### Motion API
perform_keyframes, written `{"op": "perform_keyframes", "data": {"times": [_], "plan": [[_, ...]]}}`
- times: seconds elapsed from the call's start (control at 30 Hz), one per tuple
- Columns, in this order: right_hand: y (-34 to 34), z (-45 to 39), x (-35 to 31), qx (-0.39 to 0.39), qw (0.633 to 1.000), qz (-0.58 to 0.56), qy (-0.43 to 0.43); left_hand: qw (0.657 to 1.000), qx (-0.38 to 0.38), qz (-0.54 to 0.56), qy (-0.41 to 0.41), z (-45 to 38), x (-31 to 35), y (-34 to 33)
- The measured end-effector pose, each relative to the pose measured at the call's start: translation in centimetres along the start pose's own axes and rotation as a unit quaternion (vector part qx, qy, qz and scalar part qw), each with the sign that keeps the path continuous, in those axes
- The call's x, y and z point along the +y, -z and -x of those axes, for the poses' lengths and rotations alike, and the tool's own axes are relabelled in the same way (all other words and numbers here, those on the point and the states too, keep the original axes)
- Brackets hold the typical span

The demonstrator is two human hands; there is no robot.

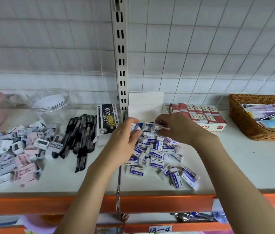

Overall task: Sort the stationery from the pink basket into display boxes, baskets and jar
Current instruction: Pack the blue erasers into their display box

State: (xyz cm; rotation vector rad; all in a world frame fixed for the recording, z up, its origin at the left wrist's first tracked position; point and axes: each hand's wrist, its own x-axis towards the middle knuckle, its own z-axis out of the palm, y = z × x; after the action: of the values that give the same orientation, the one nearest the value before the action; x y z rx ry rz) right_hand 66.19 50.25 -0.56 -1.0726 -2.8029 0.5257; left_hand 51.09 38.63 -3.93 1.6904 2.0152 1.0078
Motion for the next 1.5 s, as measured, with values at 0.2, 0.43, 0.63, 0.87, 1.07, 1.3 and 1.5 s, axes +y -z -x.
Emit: {"op": "perform_keyframes", "data": {"times": [0.2, 0.43, 0.63, 0.87, 1.07, 1.3, 1.5], "plan": [[-0.4, -0.1, 0.1, -0.001, 1.0, 0.013, 0.01, 0.989, -0.087, -0.112, -0.041, -1.9, 0.5, 1.3], [-0.5, 0.4, 0.4, 0.011, 1.0, 0.003, 0.015, 0.968, -0.18, -0.157, -0.072, -3.1, -0.1, 1.4], [-0.6, 0.6, 0.5, 0.013, 1.0, 0.004, 0.013, 0.964, -0.188, -0.172, -0.075, -2.9, -0.1, 1.8], [-0.7, 0.6, 0.3, 0.023, 1.0, 0.0, 0.009, 0.941, -0.223, -0.231, -0.105, -3.0, -0.5, 1.8], [-0.9, 0.7, 0.4, 0.028, 1.0, -0.007, 0.003, 0.945, -0.206, -0.226, -0.115, -3.9, -0.8, 2.2], [-1.0, 0.9, 0.3, 0.041, 0.999, -0.015, 0.007, 0.964, -0.188, -0.156, -0.104, -3.7, -0.2, 3.2], [-1.1, 0.9, 0.3, 0.044, 0.999, -0.022, 0.004, 0.934, -0.298, -0.186, -0.07, -4.5, -0.3, 2.9]]}}
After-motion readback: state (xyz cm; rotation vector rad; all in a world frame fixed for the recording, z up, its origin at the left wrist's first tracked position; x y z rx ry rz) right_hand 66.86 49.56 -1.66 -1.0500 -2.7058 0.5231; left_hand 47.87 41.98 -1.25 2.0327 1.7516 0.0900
